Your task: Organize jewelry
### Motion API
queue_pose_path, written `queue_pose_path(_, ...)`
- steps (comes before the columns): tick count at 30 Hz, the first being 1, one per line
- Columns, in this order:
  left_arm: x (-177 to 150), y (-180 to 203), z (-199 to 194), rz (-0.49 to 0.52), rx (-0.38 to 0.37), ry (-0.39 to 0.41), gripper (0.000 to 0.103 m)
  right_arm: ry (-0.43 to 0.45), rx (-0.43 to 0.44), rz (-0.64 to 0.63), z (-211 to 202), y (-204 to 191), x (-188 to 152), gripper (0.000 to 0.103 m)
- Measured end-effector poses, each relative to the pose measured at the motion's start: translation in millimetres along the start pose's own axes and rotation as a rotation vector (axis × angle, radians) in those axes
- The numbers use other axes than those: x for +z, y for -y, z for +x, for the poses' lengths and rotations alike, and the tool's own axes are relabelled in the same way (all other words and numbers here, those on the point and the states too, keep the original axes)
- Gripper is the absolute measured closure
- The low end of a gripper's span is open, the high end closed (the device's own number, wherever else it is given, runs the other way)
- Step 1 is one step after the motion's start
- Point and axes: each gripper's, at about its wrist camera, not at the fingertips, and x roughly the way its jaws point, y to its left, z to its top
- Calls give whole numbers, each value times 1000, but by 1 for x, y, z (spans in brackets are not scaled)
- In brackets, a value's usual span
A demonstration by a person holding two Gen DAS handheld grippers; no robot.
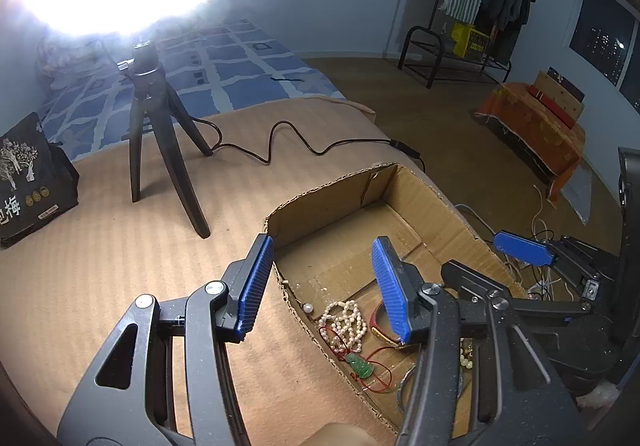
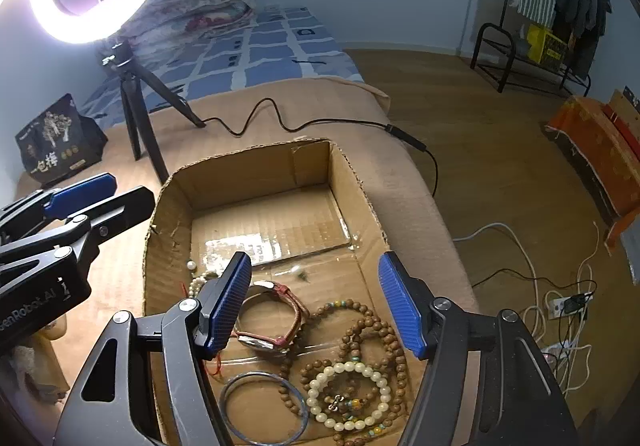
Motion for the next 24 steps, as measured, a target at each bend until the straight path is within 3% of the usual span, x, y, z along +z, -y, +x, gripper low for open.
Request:
queue_pose_path(13, -1, -2, -20, 2, 13, 24, 50, 24, -27, 5, -21, -1, -3, 35)
queue_pose_path(24, -11, -3, -82, 29, 32, 91, 47, 96, -29, -3, -66, -13, -6, 35)
